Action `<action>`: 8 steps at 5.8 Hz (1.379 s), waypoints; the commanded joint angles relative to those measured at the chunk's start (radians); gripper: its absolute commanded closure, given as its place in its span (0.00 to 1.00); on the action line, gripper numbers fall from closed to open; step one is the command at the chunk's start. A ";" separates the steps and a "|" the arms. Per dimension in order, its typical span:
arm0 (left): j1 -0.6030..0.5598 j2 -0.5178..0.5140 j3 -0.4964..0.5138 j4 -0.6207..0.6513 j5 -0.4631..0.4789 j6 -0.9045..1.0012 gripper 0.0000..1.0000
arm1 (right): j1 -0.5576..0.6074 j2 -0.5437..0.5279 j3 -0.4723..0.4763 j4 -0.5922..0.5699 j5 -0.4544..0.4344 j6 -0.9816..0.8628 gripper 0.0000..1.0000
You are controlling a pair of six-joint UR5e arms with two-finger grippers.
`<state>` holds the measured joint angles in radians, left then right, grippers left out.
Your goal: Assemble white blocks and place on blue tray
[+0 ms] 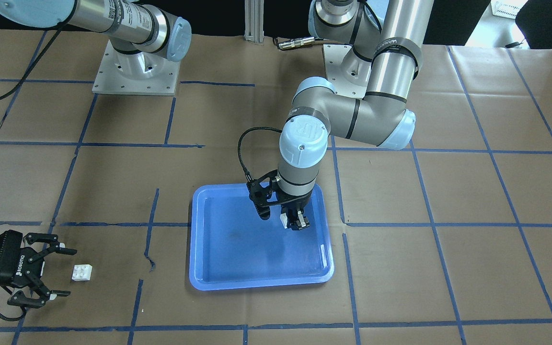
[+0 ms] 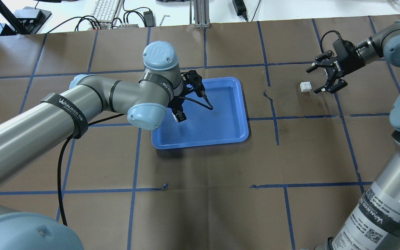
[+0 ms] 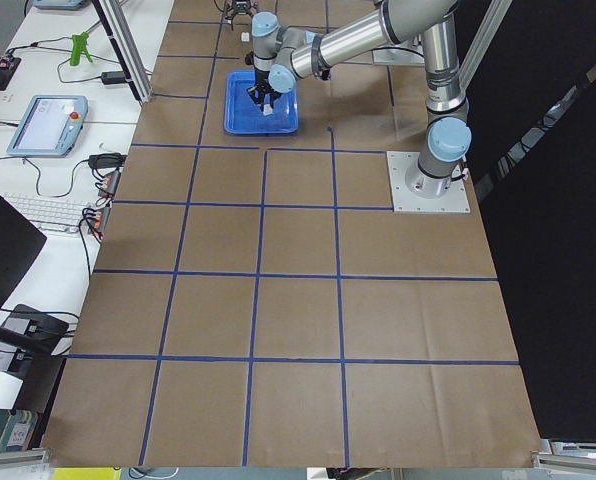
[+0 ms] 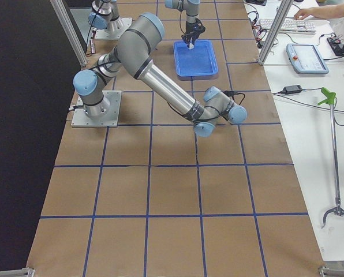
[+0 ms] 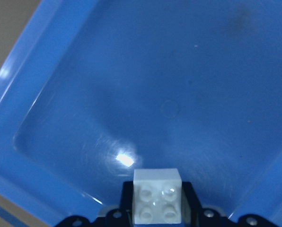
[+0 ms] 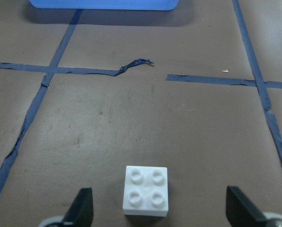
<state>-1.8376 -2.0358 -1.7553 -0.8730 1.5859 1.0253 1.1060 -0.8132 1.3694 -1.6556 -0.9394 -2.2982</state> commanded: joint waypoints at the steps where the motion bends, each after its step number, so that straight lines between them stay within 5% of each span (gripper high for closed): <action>1: -0.009 -0.029 0.002 0.049 -0.007 0.124 0.99 | 0.000 0.002 0.019 0.000 -0.004 0.000 0.01; 4: -0.058 -0.029 0.000 0.049 -0.004 0.121 0.99 | 0.000 0.000 0.013 -0.001 -0.036 0.006 0.50; 6: -0.058 -0.052 0.000 0.068 -0.004 0.119 0.96 | 0.000 -0.001 0.007 -0.001 -0.041 0.008 0.71; 7: -0.060 -0.066 0.000 0.072 -0.006 0.119 0.72 | 0.000 -0.014 0.002 -0.001 -0.041 0.017 0.73; 8: -0.060 -0.064 0.000 0.072 -0.006 0.119 0.25 | 0.001 -0.041 -0.012 0.005 -0.041 0.058 0.73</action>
<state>-1.8972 -2.0968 -1.7548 -0.8031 1.5803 1.1444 1.1063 -0.8330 1.3682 -1.6549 -0.9800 -2.2697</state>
